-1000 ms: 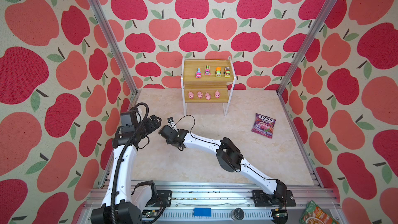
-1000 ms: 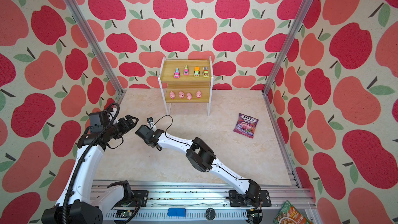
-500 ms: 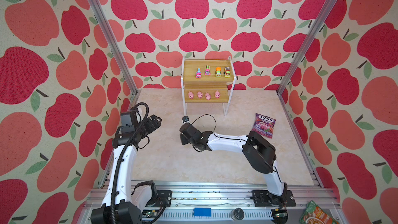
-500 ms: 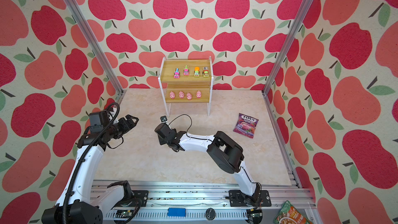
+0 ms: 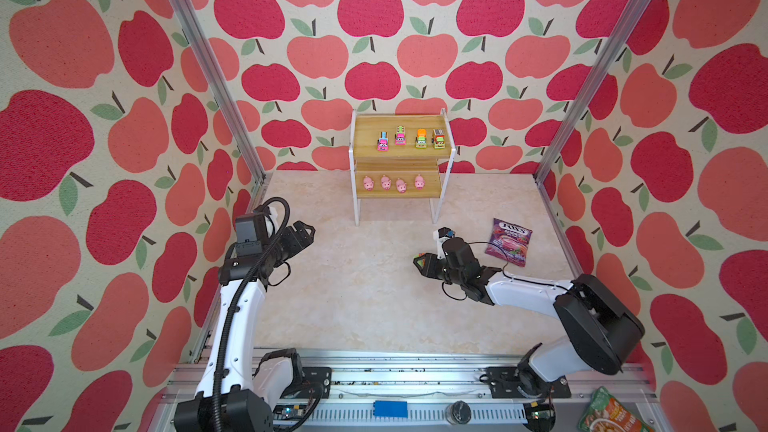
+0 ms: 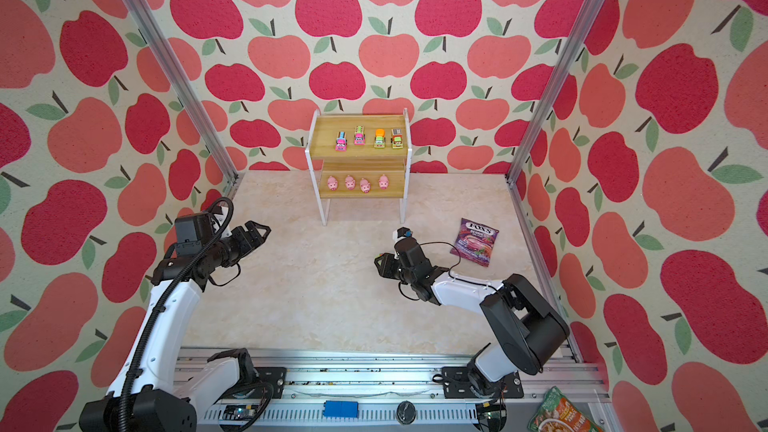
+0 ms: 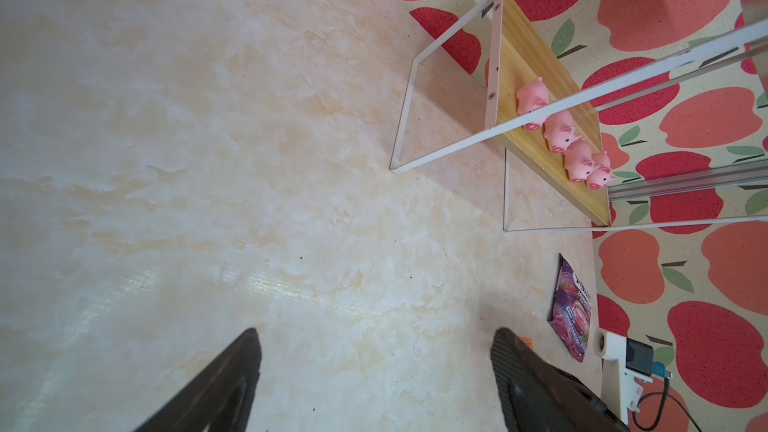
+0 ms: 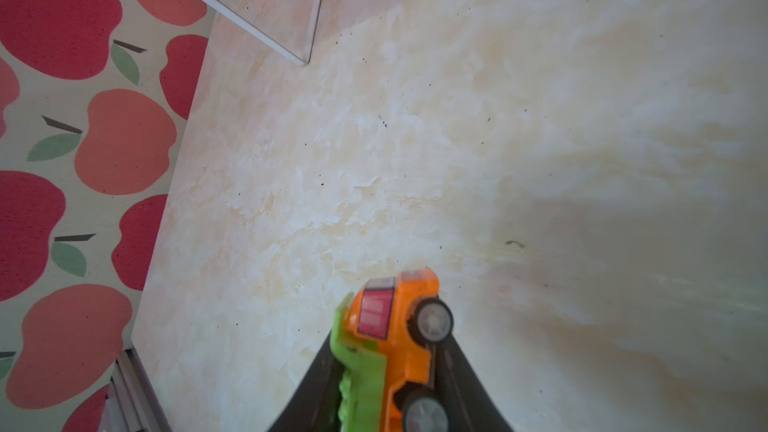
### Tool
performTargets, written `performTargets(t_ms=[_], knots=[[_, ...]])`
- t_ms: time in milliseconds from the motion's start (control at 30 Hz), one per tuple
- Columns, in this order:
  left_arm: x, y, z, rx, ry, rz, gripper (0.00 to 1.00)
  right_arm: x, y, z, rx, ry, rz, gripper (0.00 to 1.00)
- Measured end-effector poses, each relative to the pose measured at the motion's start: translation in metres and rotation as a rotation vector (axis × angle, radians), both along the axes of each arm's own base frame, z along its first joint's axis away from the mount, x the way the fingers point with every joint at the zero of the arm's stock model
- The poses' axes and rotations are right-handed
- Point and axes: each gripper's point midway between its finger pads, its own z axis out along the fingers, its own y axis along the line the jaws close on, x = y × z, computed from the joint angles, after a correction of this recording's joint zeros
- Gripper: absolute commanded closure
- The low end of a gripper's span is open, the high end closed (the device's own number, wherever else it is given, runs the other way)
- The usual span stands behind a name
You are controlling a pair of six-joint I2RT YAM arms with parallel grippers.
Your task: Place and organize the plastic toys onto the shelf
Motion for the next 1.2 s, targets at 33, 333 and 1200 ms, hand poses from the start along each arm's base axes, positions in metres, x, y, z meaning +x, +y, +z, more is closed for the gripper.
performTargets(t_ms=[33, 333, 1200], knots=[[0.000, 0.000, 0.000, 0.000, 0.000, -0.002, 0.11, 0.002, -0.004, 0.001, 0.024, 0.014, -0.012, 0.64], [0.000, -0.004, 0.000, 0.001, 0.000, -0.012, 0.11, 0.004, -0.022, -0.015, 0.184, 0.190, -0.070, 0.63], [0.000, -0.004, 0.000, 0.002, 0.000, -0.012, 0.11, -0.009, -0.091, -0.048, 0.118, 0.338, -0.299, 0.47]])
